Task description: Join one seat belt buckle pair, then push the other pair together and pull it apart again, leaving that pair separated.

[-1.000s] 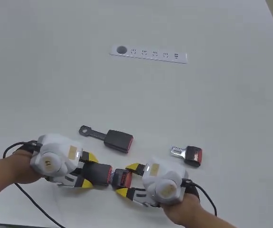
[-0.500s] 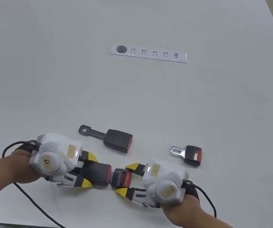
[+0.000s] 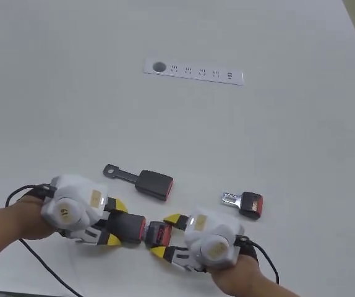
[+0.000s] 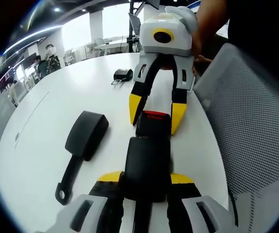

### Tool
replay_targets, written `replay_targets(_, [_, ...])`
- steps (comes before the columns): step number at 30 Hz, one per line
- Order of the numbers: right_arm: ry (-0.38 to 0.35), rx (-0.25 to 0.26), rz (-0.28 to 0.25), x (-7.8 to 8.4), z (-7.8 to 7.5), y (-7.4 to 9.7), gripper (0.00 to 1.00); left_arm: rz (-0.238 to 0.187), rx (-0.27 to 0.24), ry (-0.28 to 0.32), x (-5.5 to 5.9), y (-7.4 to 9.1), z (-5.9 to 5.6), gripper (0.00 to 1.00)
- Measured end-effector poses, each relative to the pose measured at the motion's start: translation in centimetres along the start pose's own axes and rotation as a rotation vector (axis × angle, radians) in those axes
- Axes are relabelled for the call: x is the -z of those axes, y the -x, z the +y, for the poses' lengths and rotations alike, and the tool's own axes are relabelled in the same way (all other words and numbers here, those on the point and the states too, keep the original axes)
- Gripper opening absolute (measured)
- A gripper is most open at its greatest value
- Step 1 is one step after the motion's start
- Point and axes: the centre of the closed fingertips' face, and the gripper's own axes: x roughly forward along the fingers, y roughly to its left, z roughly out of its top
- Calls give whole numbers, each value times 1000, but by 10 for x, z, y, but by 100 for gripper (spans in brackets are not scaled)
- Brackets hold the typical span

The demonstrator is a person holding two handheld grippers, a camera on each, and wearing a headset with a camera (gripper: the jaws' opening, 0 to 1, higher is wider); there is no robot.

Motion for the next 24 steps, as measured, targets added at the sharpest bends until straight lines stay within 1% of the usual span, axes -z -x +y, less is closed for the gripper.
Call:
replay_targets(2, [1,-1,2,0,0,0,35,12,-5,-2,-1,0,0,35])
replay_targets(3, [-17,-6,-2,-1,0,0,36,15,-9,-3,-1,-1,-1,36])
replay_targets(4, [-17,-9,-4,-1,-1,1,36,16,-15,5,-1,0,0,36])
replay_targets(5, [0,-8,-5,-1,0,1,36,19,-18,18,-1,0,0,36])
replay_targets(6, [22,-3,-3,-1,-1,1,36,23,-22,20,-2,-1,0,37])
replay_targets(7, [27,1,-2,-1,0,1,37,26,-26,17,-2,-1,-1,37])
replay_targets(8, [17,5,9,0,0,1,38,34,-37,20,-3,-1,-1,38])
replay_targets(9, [-5,13,7,1,-1,2,45,44,-33,17,-4,-1,-3,40])
replay_targets(10, [-20,13,1,1,-1,2,54,30,-20,18,-8,0,-7,45])
replay_targets(11, [-44,17,-12,-1,-1,4,66,2,-18,26,-14,1,-9,48])
replay_targets(12, [-58,23,-50,-6,-1,7,74,-33,-39,53,-22,4,-7,53])
replay_targets(13, [-57,29,-75,-9,-2,10,77,-45,-60,73,-25,6,-4,59])
replay_targets(14, [-49,30,-80,-8,-2,16,77,-56,-94,108,-27,10,1,64])
replay_targets(15, [-51,28,-74,-6,-1,19,76,-65,-110,129,-28,13,3,68])
replay_targets(17, [-50,39,-82,-4,-1,27,77,-101,-134,148,-33,19,8,77])
replay_targets(18, [-47,49,-84,-3,-3,29,79,-106,-140,151,-34,21,9,79])
replay_targets(20, [-54,56,-85,1,-5,37,82,-101,-157,153,-33,27,13,82])
replay_targets(22, [-62,70,-92,4,-10,45,81,-103,-166,147,-34,31,17,82])
replay_targets(23, [-70,81,-104,3,-14,50,81,-102,-170,143,-35,33,21,82])
replay_targets(24, [-74,83,-108,3,-16,51,81,-102,-172,141,-35,34,22,82])
